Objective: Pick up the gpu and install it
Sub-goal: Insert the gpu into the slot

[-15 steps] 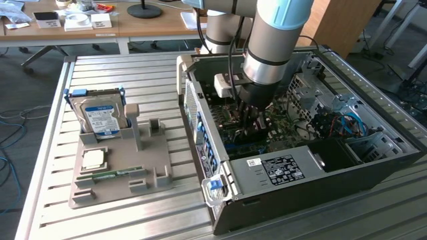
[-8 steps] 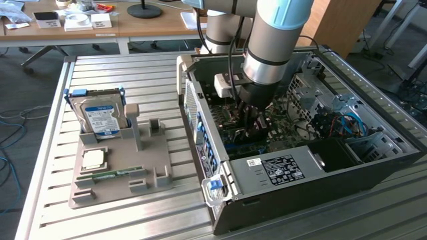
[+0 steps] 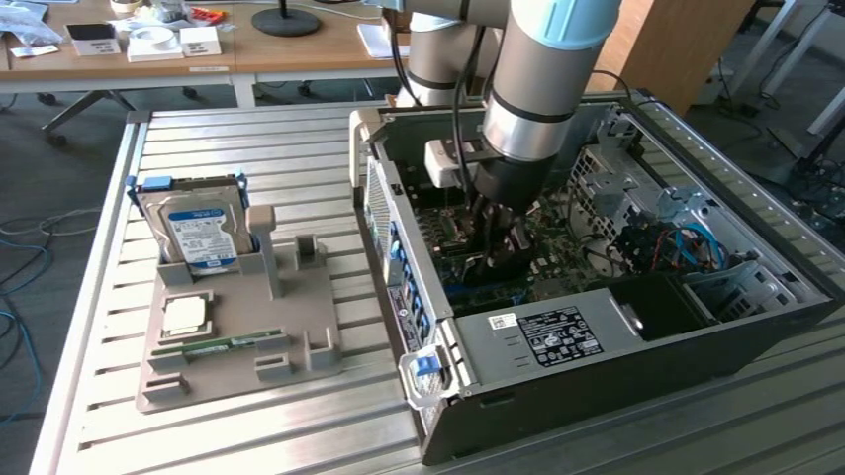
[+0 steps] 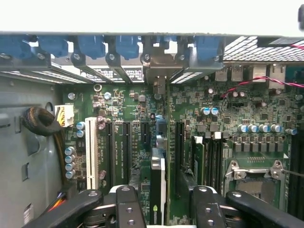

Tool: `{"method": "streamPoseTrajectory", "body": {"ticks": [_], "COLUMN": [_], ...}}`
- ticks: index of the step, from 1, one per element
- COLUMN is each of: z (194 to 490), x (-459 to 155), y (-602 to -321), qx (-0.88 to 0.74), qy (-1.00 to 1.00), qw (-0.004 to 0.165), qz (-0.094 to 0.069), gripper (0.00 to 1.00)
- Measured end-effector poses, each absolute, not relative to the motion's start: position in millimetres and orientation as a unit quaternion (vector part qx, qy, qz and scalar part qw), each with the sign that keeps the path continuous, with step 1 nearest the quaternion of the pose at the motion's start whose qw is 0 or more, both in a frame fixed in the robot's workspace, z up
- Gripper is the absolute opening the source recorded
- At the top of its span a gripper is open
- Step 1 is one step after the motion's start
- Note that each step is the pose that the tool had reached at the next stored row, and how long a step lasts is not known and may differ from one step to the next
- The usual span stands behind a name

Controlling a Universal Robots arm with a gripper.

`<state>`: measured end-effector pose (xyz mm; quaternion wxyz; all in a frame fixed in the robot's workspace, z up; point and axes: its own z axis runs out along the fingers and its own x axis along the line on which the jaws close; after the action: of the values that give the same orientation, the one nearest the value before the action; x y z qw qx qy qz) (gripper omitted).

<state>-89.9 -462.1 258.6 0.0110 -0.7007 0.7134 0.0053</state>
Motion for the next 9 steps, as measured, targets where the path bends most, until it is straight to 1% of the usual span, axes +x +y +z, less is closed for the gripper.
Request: {"method": "streamPoseTrajectory", "body": {"ticks": [9], "z": [275], "x": [-90], "y": [-462], "qx": [-0.701], "qy": [0.713], "qw": [0.011], "qz": [0.005], "gripper": [0.46]}}
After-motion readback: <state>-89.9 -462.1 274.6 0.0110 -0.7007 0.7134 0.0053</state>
